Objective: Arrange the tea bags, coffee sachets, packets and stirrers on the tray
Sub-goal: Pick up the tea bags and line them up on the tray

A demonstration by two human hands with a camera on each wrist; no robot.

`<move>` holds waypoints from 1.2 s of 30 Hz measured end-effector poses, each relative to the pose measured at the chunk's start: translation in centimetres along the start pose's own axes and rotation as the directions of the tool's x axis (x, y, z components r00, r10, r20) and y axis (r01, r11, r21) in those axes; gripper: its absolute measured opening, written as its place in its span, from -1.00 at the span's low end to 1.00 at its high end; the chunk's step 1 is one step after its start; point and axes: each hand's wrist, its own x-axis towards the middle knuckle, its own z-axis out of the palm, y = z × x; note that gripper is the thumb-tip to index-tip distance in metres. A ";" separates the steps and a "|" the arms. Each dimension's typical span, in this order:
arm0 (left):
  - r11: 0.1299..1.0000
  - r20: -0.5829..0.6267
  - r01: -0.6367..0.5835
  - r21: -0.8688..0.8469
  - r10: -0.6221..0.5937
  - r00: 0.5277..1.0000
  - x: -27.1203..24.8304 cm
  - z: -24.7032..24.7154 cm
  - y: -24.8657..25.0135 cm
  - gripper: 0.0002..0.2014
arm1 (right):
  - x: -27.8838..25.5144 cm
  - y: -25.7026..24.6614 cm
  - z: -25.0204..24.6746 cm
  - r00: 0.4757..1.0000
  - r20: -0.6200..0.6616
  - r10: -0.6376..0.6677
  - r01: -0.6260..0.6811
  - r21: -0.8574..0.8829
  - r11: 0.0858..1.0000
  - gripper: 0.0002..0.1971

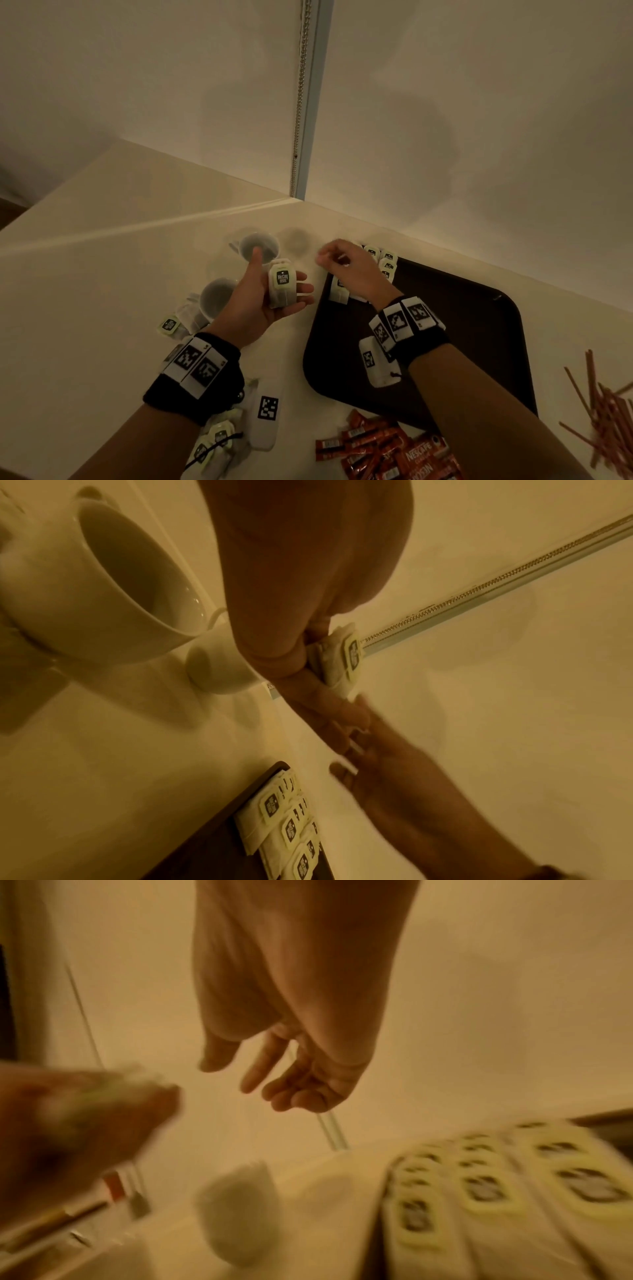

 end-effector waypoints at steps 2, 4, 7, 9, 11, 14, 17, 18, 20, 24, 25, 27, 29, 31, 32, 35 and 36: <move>1.000 0.019 -0.017 0.019 0.016 1.000 -0.2 0.6 0.2 -0.17 | -1.1 -3.0 0.1 0.987 0.089 -0.137 0.126 0.112 0.986 -0.78; 0.999 0.051 -0.045 0.015 0.044 0.998 -0.5 1.4 0.5 -0.25 | -1.8 -4.6 0.2 0.962 0.107 -0.252 0.237 0.137 0.962 -0.70; 0.999 0.090 -0.032 0.033 0.029 0.996 -0.9 2.3 1.0 -0.25 | -1.9 -5.0 0.3 0.941 0.124 -0.316 0.315 0.032 0.949 -0.65; 0.995 0.107 -0.023 0.096 0.013 0.994 -1.1 2.5 1.1 -0.21 | -1.9 -5.0 0.0 0.938 0.117 -0.327 0.329 0.008 0.944 -0.68; 0.987 0.117 -0.039 0.158 0.020 0.993 -1.3 2.6 1.1 -0.19 | -1.9 -5.2 -0.4 0.936 0.105 -0.337 0.339 0.001 0.941 -0.74; 0.983 0.124 -0.076 0.167 0.056 0.991 -1.5 2.5 0.8 -0.30 | -1.9 -5.7 -1.3 0.951 0.084 -0.296 0.296 0.018 0.955 -0.83; 0.985 0.133 -0.131 0.117 0.115 0.985 -1.6 2.1 0.1 -0.48 | -1.8 -6.0 -2.2 0.955 0.125 -0.270 0.265 0.055 0.963 -0.85; 0.983 0.135 -0.150 0.104 0.135 0.982 -1.5 2.0 -0.1 -0.53 | -2.0 -6.2 -2.3 0.952 0.158 -0.263 0.258 0.050 0.965 -0.82; 0.983 0.137 -0.172 0.058 0.163 0.977 -1.5 2.2 -0.4 -0.57 | -2.4 -6.4 -2.1 0.937 0.211 -0.279 0.278 0.035 0.960 -0.74; 0.983 0.074 -0.166 -0.074 0.172 0.982 -1.1 2.7 -0.3 -0.46 | -2.9 -6.2 -1.0 0.910 0.218 -0.352 0.373 -0.063 0.926 -0.66; 0.983 0.063 -0.163 -0.080 0.169 0.984 -1.0 2.8 -0.2 -0.43 | -2.8 -6.1 -0.8 0.913 0.214 -0.348 0.374 -0.095 0.923 -0.64; 0.984 0.039 -0.160 -0.071 0.163 0.986 -0.8 2.7 0.0 -0.39 | -2.7 -6.1 -0.8 0.921 0.197 -0.336 0.361 -0.105 0.927 -0.62; 0.986 0.019 -0.158 -0.060 0.159 0.987 -0.9 2.7 0.4 -0.36 | -2.6 -6.2 -0.8 0.922 0.186 -0.340 0.361 -0.092 0.928 -0.67; 0.987 0.010 -0.145 -0.064 0.146 0.989 -0.7 2.7 0.4 -0.34 | -2.6 -6.5 -0.9 0.923 0.173 -0.344 0.361 -0.079 0.929 -0.76; 0.987 0.007 -0.143 -0.070 0.143 0.990 -0.7 2.8 0.4 -0.33 | -2.7 -6.6 -0.9 0.924 0.172 -0.341 0.357 -0.069 0.932 -0.80; 0.979 0.014 -0.189 -0.080 0.191 0.981 -1.1 2.9 0.4 -0.39 | -2.9 -7.1 -1.4 0.924 0.197 -0.329 0.339 -0.016 0.941 -0.87; 0.970 0.005 -0.228 -0.086 0.230 0.973 -1.2 2.8 0.4 -0.45 | -2.9 -7.5 -1.7 0.927 0.199 -0.316 0.320 0.013 0.947 -0.87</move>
